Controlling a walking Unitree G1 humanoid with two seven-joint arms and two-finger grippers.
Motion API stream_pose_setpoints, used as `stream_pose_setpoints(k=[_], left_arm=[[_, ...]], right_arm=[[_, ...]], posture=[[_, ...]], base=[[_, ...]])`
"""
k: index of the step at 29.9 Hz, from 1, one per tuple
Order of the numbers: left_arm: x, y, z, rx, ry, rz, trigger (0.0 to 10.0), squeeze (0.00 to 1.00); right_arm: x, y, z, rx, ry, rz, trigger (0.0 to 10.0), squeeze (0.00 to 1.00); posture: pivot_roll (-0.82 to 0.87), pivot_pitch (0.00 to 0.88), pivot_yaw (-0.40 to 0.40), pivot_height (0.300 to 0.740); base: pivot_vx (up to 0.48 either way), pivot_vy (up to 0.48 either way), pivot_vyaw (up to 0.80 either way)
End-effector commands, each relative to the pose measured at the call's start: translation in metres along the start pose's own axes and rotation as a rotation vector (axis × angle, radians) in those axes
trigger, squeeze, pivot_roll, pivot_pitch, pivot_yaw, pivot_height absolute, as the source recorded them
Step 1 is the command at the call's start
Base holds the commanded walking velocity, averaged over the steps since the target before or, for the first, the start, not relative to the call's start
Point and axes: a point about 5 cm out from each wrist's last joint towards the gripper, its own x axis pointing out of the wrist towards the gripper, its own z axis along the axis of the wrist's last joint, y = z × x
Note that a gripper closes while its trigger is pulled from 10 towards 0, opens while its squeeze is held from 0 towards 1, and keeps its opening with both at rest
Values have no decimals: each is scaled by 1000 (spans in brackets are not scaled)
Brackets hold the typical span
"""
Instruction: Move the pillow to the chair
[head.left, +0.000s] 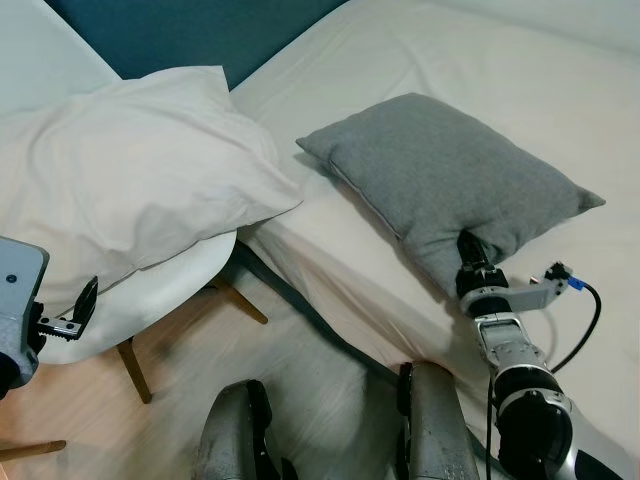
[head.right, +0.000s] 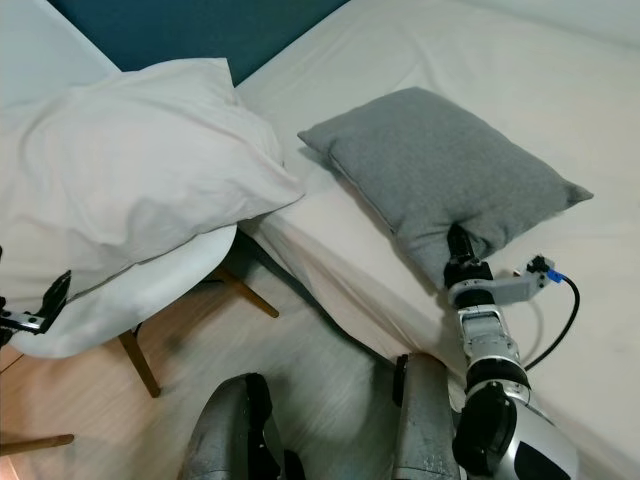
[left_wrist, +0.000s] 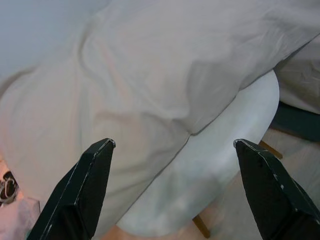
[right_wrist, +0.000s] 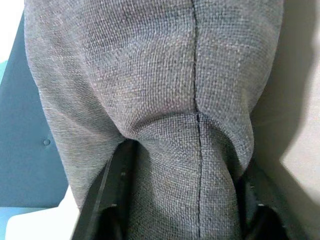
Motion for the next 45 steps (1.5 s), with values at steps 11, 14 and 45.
stream_pose_setpoints(k=[11, 14, 45], left_arm=[[10, -1, 0, -19, -11, 30, 10000, 0], [13, -5, -1, -36, -15, 33, 10000, 0], [69, -88, -14, -352, -11, 55, 10000, 0]], right_arm=[[19, 31, -8, -82, 82, 150, 0, 0], [26, 47, -7, -101, 84, 225, 0, 0], [6, 242, 28, -157, 129, 1034, 0, 0]], posture=[[175, 250, 88, 510], [152, 230, 80, 510], [-24, 0, -38, 615]], base=[[0, 0, 0], [0, 0, 0], [-82, 0, 0]])
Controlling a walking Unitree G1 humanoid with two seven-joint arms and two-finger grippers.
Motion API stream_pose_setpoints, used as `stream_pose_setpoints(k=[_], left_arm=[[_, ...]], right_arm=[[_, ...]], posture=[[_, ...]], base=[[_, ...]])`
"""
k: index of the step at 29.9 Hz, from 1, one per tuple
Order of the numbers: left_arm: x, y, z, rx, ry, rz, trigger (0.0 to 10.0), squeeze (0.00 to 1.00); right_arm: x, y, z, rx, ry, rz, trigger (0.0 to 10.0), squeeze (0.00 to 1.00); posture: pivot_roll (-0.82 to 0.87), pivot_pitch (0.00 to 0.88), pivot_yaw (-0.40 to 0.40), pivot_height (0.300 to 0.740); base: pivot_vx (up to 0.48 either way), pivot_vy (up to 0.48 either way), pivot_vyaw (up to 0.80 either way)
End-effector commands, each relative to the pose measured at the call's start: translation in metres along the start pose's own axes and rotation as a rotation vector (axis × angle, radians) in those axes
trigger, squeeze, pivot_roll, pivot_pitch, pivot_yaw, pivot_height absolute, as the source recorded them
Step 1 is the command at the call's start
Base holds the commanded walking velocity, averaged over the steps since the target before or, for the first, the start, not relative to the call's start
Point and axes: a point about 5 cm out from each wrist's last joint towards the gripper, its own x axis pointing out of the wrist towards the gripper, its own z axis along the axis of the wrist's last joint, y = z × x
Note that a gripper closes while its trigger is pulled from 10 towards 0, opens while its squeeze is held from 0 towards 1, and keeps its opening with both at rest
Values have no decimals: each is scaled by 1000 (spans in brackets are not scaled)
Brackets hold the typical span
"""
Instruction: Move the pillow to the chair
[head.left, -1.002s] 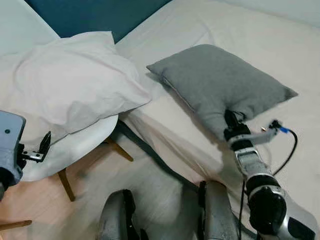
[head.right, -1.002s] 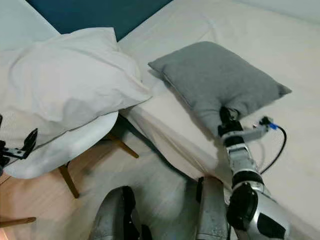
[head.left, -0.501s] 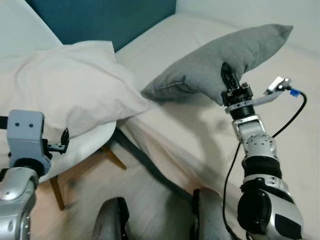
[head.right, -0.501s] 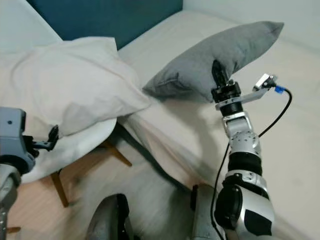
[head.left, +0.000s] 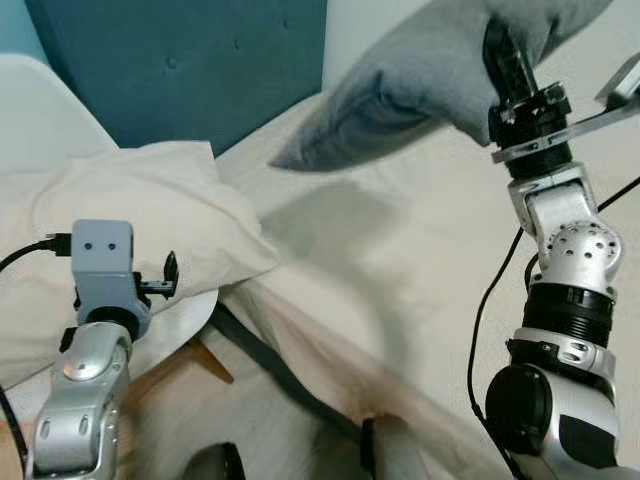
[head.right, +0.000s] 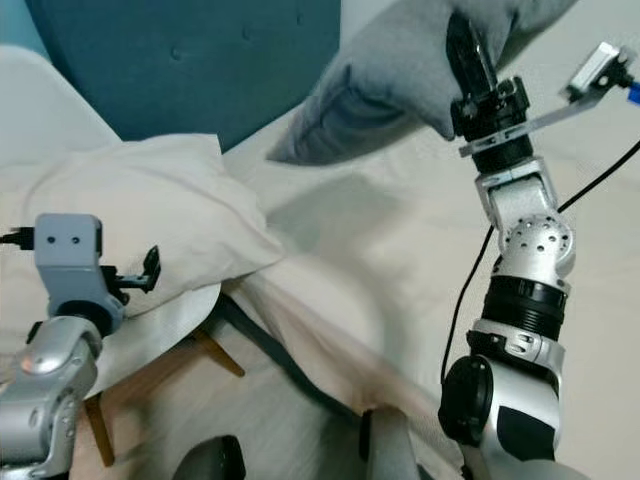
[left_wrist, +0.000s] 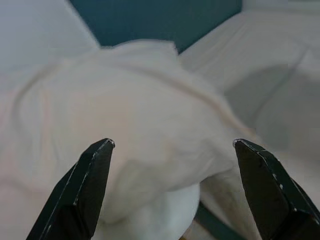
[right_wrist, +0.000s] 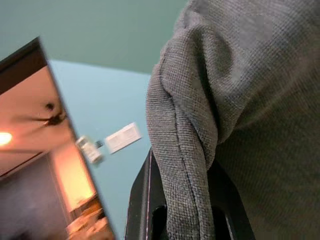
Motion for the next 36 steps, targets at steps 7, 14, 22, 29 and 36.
stream_pose_setpoints(k=[7, 14, 22, 29, 36], left_arm=[[-8, -2, -21, 24, 48, 18, 10000, 0], [-23, 0, -41, 53, 115, 41, 10000, 0], [-52, -12, -59, 0, 193, 17, 10000, 0], [-65, -25, -63, -62, 225, -11, 10000, 0], [-65, -25, -64, -65, 234, -10, 10000, 0]], right_arm=[[-33, 14, -81, 129, 261, -33, 0, 0], [-74, 11, -120, 181, 423, -134, 0, 0], [-114, 16, -148, 156, 622, -198, 0, 0], [-139, 22, -165, 134, 714, -237, 0, 0], [-139, 21, -164, 122, 694, -244, 0, 0]], posture=[[-16, 0, -52, 645], [-12, 0, -61, 670], [-10, 0, -72, 705], [-5, 0, -71, 730], [-7, 0, -70, 740]], base=[[0, 0, 0], [0, 0, 0], [0, 0, 0], [-58, 0, 0], [-439, 0, 0]])
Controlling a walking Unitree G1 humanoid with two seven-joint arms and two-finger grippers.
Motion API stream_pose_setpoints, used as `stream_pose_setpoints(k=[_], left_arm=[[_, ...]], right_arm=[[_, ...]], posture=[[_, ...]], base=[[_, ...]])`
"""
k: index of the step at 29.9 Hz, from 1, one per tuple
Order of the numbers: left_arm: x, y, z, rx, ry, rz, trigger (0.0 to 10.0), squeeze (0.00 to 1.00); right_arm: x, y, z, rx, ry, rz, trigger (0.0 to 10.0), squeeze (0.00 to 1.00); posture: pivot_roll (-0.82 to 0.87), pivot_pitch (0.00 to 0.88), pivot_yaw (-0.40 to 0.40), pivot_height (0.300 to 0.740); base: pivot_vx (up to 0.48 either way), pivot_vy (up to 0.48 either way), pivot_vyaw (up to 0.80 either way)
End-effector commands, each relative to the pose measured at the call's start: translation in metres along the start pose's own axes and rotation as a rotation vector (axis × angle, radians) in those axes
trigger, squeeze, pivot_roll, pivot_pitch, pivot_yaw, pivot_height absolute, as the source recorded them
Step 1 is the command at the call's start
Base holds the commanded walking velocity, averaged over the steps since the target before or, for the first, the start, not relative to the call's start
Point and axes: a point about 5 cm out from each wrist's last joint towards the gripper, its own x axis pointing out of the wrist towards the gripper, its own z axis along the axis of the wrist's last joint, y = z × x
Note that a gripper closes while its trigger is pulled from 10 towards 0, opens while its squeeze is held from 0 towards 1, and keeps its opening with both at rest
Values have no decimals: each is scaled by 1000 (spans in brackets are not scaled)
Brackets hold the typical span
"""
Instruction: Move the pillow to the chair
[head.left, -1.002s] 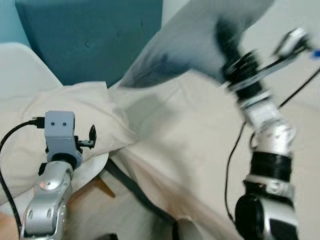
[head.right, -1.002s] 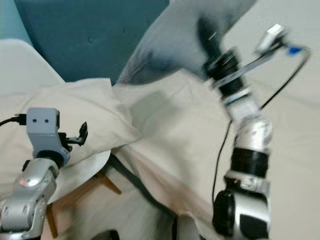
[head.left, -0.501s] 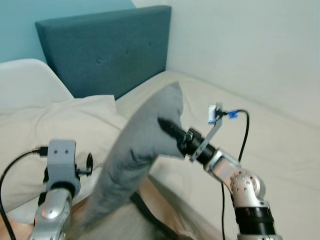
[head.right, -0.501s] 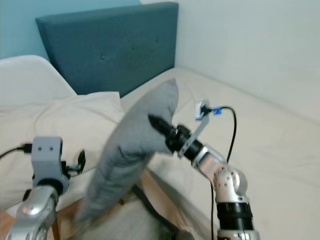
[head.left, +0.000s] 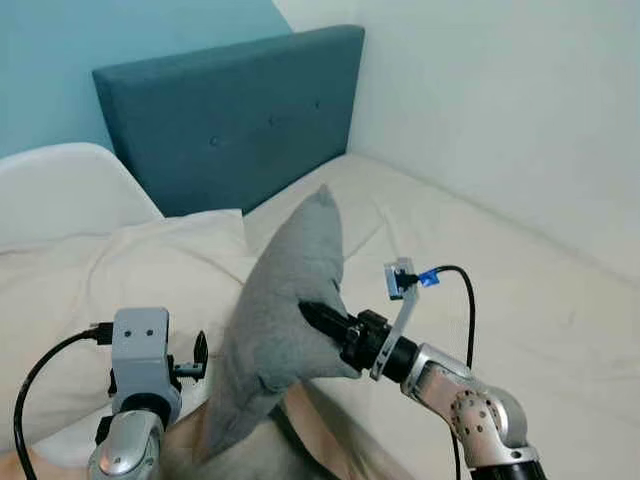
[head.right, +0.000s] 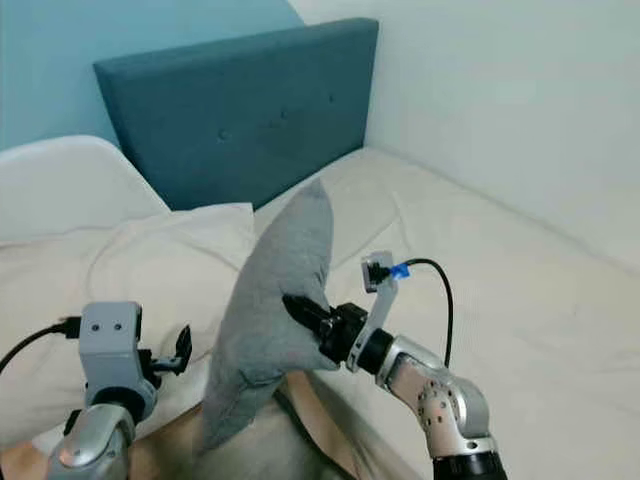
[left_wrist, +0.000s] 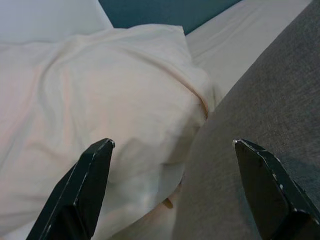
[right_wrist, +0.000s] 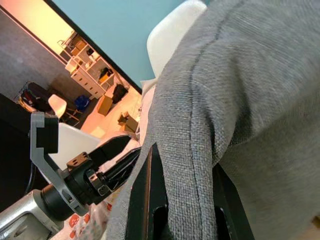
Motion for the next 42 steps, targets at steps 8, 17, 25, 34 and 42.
stream_pose_setpoints(k=[8, 17, 25, 34, 42], left_arm=[[-3, -7, 1, 14, -10, -26, 10000, 0], [-2, -10, 1, 16, -17, -38, 10000, 0], [-2, -12, 1, 24, -30, -61, 10000, 0], [1, -12, -1, -10, -32, -85, 10000, 0], [1, -12, -1, -13, -34, -94, 10000, 0]], right_arm=[[-2, 15, 13, -120, -81, 99, 0, 0], [-2, 20, 9, -143, -57, 151, 0, 0], [-1, 23, 8, -155, -52, 175, 0, 0], [-2, 26, 6, -164, -39, 198, 10000, 0], [-2, 25, 6, -160, -45, 191, 10000, 0]], posture=[[-3, 0, -71, 740], [4, 0, -73, 740], [4, 0, -69, 740], [8, 0, -69, 740], [5, 0, -68, 740]], base=[[0, 0, 0], [0, 0, 710], [0, 0, 794], [0, 0, 794], [0, 0, 794]])
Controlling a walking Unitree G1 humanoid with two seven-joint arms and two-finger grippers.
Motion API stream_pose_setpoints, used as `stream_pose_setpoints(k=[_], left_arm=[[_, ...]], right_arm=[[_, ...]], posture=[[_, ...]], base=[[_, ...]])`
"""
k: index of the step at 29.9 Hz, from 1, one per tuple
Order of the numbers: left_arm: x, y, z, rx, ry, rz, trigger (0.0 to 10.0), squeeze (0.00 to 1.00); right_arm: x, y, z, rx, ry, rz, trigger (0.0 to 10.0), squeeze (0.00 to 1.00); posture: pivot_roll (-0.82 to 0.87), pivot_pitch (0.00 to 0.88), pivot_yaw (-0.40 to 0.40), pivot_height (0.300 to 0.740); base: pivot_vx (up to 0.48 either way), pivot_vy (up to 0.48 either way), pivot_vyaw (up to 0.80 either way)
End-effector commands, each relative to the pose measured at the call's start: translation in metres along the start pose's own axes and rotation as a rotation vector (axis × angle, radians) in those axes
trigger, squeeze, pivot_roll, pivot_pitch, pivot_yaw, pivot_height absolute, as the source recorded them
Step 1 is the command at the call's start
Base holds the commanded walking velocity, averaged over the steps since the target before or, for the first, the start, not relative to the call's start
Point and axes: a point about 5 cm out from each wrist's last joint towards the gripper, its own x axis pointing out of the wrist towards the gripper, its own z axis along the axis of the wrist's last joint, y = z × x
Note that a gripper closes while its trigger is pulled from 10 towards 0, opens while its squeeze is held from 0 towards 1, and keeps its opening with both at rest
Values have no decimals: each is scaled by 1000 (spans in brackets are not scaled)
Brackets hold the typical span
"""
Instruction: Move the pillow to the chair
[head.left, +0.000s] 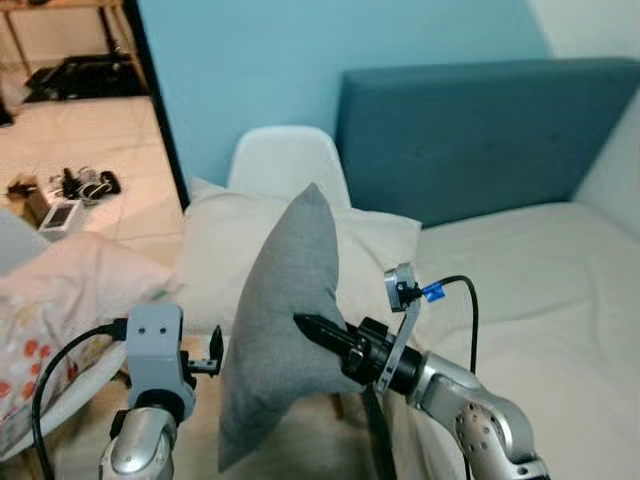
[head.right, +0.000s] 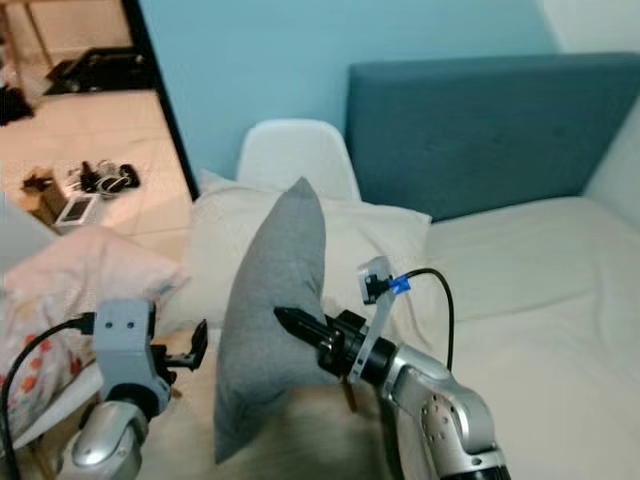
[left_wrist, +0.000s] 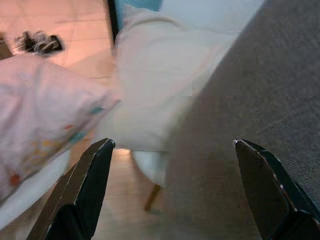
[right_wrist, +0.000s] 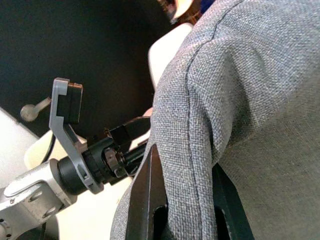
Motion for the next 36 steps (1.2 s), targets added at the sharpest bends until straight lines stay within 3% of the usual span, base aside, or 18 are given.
stream_pose_setpoints(k=[1, 36], left_arm=[[-1, 1, -5, -1, 22, 2, 10000, 0], [2, 1, -4, 9, 1, 1, 10000, 0]], right_arm=[[4, 10, 14, -59, -64, 64, 10000, 0], [4, 16, 15, -66, -57, 128, 10000, 0]], posture=[[5, 0, -68, 740], [5, 0, -71, 740]], base=[[0, 0, 794], [0, 0, 792]])
